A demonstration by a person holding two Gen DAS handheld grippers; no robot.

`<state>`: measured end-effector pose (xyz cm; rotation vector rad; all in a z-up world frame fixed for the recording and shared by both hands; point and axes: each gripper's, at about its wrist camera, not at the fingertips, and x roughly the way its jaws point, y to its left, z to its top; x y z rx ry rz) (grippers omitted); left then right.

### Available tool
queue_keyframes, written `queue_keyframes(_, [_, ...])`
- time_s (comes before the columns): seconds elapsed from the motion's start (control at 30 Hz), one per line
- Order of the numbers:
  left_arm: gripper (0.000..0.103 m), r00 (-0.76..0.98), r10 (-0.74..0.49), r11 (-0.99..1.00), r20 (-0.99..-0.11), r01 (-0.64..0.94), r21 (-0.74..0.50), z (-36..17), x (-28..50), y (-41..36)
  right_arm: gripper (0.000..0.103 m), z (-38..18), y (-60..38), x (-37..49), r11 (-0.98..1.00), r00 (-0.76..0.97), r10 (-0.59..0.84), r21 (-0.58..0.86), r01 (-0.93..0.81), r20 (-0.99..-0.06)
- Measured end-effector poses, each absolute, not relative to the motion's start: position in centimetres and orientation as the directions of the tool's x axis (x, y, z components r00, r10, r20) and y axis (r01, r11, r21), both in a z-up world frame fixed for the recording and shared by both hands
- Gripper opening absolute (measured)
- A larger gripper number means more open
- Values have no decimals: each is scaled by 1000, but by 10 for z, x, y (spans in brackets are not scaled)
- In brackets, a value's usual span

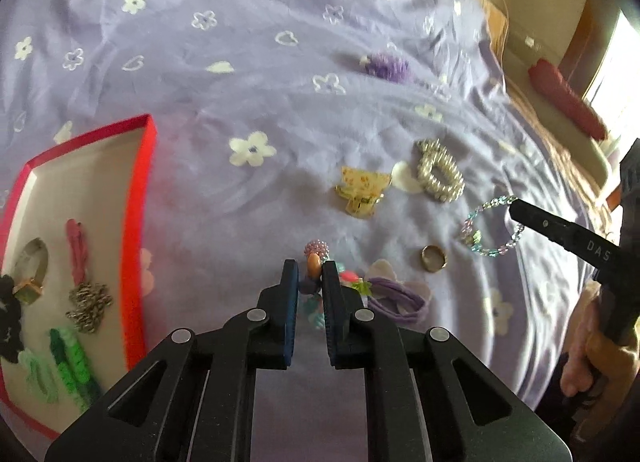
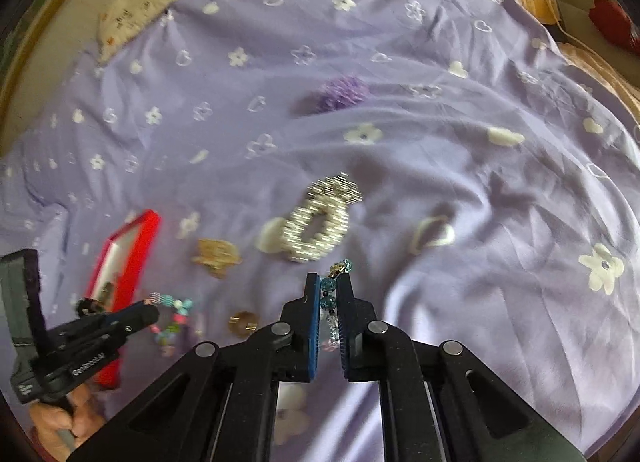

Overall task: Organize jewelry
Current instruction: 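Grasp the pastel beaded hair tie with the left tool while the right tool grasps the beaded bracelet, then carry the beaded hair tie and beaded bracelet over the box lid with both tools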

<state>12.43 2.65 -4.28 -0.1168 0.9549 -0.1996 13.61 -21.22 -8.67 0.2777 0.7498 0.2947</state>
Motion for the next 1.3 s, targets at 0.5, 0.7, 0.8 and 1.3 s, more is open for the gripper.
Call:
queue_keyframes(0.5, [10,658,-207,968,-724,29,-250,-1,78,88,7,-44,-147,109,841,649,536,403,-361,-539])
queue_keyframes(0.7, [10,674,-175,962,-718,-37,-269,-1,62,119,8,-44,-111,101,809,602,587,401,-429,-541])
queue_keyframes(0.8, [10,683,-164,956,-712,-69,-286,0,54,137,8,-46,-97,97,794,580,608,405,-454,-542])
queue_keyframes(1.3, [10,696,-76,930,-714,-209,-302,-6,21,207,8,-47,-8,84,703,459,698,403,-585,-550])
